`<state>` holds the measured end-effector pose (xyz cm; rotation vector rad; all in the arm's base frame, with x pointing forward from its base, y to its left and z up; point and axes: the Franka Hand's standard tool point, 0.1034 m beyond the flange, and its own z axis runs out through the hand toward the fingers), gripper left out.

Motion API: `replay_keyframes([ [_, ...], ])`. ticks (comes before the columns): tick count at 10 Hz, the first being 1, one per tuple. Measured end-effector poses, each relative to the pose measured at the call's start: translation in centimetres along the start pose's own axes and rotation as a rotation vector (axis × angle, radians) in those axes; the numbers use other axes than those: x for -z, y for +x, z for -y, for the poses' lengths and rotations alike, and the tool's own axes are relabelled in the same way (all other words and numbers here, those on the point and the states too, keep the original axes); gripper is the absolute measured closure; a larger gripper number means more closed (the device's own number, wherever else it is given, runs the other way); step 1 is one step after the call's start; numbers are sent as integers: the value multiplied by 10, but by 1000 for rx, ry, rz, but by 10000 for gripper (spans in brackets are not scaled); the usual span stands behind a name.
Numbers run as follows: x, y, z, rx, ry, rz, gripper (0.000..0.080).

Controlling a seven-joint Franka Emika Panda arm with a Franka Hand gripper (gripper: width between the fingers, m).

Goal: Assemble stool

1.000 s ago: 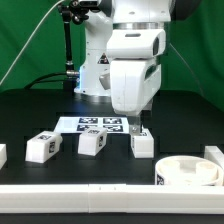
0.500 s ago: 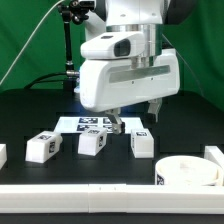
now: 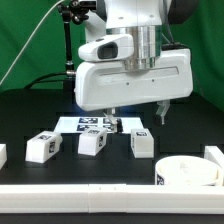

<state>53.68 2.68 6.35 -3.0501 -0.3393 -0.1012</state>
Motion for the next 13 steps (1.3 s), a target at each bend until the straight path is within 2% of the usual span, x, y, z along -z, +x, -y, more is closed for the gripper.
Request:
replay_keyframes([
  [3, -5, -5, 9, -338, 12, 8, 151],
  [7, -8, -7, 11, -361, 14, 2, 151],
  [8, -9, -7, 12, -360, 11, 2, 151],
  [9, -13, -8, 25, -321, -24, 5, 151],
  [10, -16, -10, 30, -292, -38, 0, 151],
  [11, -22, -13, 29, -277, -43, -5, 151],
  [13, -26, -16, 24, -254, -33, -4, 151],
])
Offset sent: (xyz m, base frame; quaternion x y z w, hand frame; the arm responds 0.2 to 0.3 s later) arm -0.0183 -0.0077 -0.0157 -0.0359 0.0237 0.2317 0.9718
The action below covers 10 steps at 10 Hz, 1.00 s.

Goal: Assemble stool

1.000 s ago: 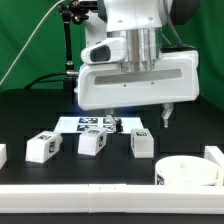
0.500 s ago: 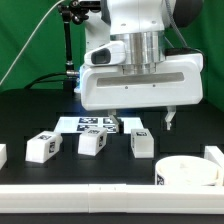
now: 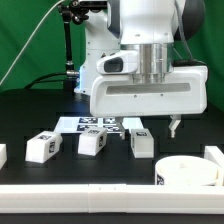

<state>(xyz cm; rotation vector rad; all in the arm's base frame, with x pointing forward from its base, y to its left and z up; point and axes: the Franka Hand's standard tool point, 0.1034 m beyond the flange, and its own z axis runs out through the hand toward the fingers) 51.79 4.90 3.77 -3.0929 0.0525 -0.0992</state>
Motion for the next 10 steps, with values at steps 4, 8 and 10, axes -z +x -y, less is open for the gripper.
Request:
replay_keyframes([
  [4, -2, -8, -6, -1, -14, 197, 151],
  [8, 0, -16, -7, -3, -23, 438, 151],
  [10, 0, -21, -6, -2, -27, 582, 151],
])
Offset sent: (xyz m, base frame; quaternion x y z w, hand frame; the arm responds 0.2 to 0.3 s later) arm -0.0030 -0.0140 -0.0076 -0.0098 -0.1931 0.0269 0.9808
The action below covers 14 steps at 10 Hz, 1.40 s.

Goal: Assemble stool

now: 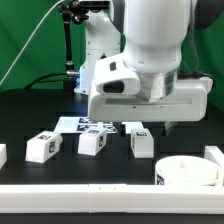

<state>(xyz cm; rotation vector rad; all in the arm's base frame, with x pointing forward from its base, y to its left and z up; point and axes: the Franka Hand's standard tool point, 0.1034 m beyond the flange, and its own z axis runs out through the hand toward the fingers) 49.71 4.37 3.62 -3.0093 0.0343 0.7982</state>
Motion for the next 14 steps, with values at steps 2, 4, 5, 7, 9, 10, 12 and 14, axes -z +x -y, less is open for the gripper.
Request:
replay_keyframes([
  [2, -5, 2, -1, 4, 0, 119, 151],
  [4, -8, 2, 1, 7, -3, 228, 151],
  [5, -11, -3, 2, 10, -6, 307, 151],
  [7, -16, 0, 5, 18, -10, 446, 151],
  [9, -25, 0, 5, 20, -12, 518, 151],
  [10, -28, 4, 4, 20, -10, 504, 151],
  [12, -30, 6, 5, 20, -10, 496, 151],
  [14, -32, 9, 5, 21, -10, 480, 151],
])
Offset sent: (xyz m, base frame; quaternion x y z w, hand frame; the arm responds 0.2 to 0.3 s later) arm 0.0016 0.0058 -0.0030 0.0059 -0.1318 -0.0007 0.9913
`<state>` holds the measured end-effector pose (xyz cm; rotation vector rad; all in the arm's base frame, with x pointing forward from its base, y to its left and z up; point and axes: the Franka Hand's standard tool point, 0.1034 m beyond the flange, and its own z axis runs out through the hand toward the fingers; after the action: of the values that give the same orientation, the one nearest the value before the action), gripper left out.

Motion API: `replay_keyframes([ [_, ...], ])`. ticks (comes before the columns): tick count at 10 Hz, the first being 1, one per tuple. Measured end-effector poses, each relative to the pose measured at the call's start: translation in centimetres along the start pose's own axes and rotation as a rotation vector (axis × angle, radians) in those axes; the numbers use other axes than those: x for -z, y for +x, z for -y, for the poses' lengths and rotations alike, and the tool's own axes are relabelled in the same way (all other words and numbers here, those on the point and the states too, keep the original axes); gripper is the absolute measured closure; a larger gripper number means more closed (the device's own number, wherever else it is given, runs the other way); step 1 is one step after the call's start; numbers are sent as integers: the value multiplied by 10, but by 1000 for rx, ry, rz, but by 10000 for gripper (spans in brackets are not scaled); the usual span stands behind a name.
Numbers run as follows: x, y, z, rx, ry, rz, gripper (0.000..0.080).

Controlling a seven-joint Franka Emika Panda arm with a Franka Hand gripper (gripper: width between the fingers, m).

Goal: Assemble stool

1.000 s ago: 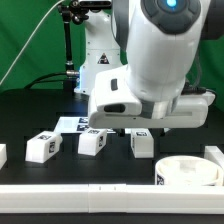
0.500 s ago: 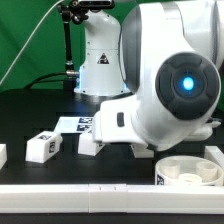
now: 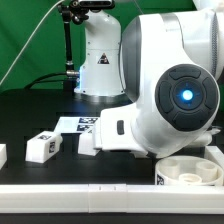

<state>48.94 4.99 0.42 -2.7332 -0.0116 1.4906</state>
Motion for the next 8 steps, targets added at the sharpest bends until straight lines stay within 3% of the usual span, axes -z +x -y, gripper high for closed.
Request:
replay_keyframes([
  [2, 0, 1, 1, 1, -1, -6, 413],
  [3, 0, 1, 1, 1, -2, -7, 463],
  [6, 3, 1, 2, 2, -2, -11, 463],
  [8, 16, -8, 2, 19, -3, -12, 463],
])
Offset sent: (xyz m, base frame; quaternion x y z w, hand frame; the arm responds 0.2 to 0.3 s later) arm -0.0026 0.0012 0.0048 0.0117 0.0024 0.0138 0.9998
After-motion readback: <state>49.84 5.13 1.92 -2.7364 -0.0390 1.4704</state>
